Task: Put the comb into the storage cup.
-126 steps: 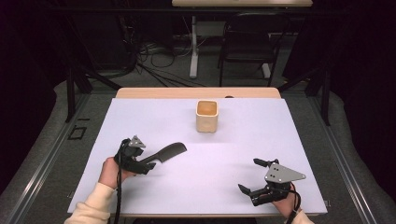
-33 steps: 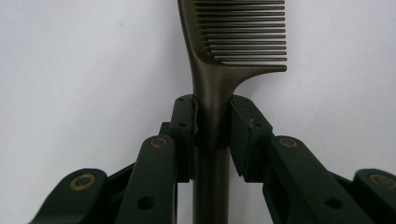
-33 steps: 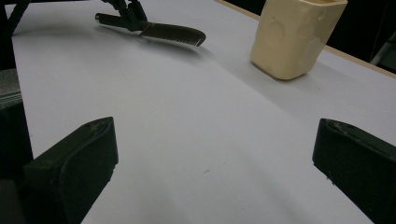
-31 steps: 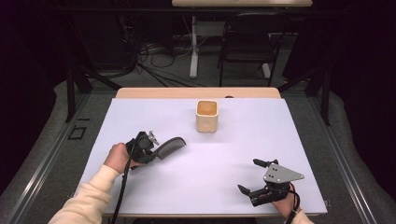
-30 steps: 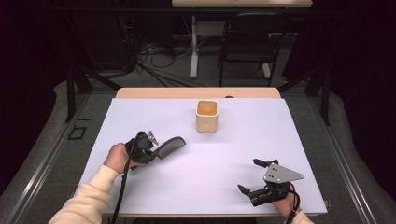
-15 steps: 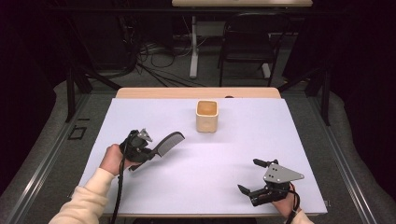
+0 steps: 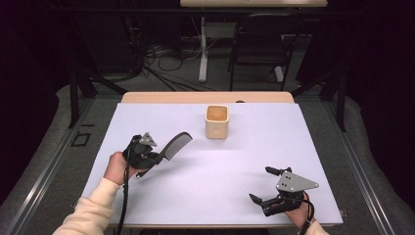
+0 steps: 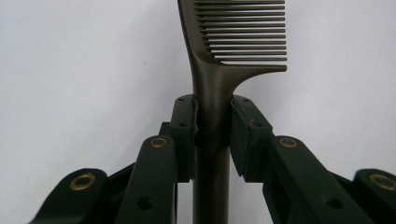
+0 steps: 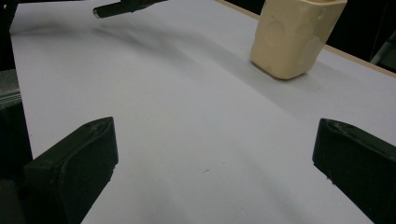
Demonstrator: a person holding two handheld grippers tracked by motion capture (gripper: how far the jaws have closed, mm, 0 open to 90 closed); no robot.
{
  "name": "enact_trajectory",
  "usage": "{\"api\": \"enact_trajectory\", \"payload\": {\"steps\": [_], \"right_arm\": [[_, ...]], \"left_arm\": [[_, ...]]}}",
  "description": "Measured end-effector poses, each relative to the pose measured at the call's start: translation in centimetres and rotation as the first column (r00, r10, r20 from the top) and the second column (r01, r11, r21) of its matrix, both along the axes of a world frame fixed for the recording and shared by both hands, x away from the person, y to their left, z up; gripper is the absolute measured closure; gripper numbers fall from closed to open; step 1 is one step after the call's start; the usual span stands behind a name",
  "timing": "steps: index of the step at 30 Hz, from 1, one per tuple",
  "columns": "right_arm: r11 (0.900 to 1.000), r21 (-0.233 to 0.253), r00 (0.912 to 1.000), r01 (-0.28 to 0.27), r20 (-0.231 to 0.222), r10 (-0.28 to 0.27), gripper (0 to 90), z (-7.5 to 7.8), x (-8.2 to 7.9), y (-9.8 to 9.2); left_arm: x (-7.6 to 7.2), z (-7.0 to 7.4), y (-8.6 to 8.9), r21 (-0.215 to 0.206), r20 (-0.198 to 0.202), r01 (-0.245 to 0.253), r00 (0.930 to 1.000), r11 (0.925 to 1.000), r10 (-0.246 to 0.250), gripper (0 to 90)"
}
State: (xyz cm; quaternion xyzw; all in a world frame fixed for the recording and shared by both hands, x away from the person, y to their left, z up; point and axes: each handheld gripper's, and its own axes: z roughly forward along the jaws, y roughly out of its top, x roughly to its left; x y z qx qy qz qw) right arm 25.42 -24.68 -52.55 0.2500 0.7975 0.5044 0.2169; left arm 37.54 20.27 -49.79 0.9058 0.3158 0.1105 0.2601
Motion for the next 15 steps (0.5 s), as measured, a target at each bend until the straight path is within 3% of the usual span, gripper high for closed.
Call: {"api": "enact_trajectory", "payload": {"steps": [10,15], "right_arm": [[1.000,0.001,1.0000,0.001,0.000,-0.001,0.0,0.01,-0.01,0.02],[1.000,0.001,1.0000,0.000,0.000,0.000,0.0,0.00,-0.01,0.01]], "left_arm": [[-0.11,0.11,0.44,-0.079,0.048,-0.042,0.9978,0.9960,0.046,72.2],[-0.20,0.06,0.57,-0.122,0.076,-0.064,0.9945,0.9905,0.073,72.2]]}}
